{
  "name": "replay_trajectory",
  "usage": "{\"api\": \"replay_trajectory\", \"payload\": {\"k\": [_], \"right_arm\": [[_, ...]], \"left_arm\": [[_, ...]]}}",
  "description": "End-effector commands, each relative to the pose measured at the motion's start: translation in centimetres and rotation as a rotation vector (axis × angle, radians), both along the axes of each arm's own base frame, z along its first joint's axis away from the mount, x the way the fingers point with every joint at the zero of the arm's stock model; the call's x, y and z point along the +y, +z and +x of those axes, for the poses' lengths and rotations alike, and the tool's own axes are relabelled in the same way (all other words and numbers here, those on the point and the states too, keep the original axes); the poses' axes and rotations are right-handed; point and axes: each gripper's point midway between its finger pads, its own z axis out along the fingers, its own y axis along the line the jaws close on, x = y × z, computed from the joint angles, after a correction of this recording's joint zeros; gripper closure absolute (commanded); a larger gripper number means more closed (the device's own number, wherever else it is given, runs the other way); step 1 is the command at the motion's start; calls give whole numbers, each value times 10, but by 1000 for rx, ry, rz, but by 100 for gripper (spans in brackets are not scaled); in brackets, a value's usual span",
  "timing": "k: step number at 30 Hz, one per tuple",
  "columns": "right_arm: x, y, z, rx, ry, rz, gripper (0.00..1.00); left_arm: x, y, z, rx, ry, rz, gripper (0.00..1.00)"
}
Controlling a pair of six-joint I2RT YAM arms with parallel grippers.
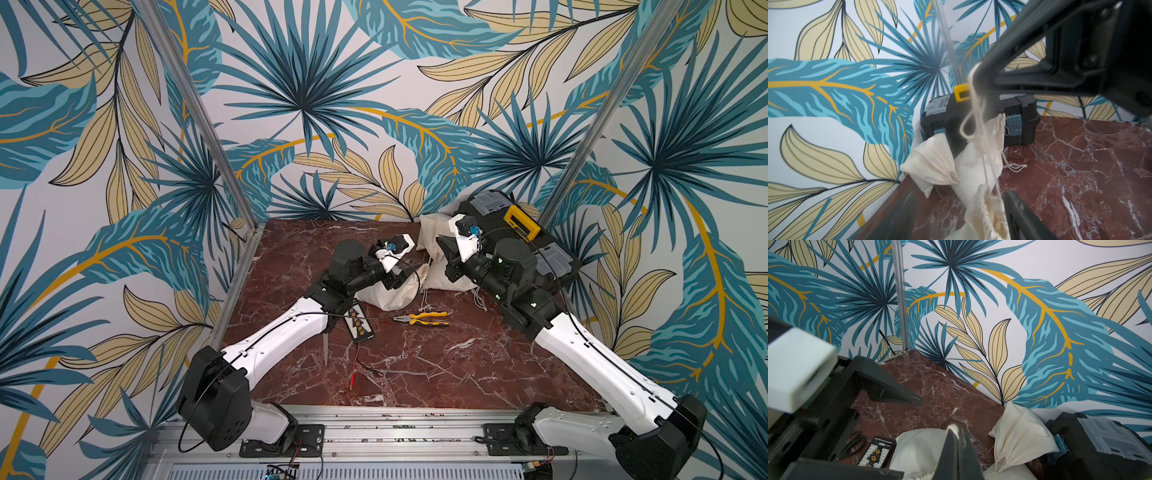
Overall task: Close the soil bag
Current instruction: Frap the soil bag at the center of the board.
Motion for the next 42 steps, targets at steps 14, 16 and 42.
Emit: {"api": "replay_trajectory", "payload": {"k": [14, 16, 42], "right_arm": [[-40, 8, -22, -24, -93, -9, 100], [-40, 6, -22, -18, -91, -16, 100], [-194, 60, -68, -176, -649, 186, 100]], "left_arm": [[-61, -41, 9, 121, -124, 49, 71], [-63, -40, 9, 119, -127, 47, 78], [101, -207, 59, 343, 883, 630, 84]]}}
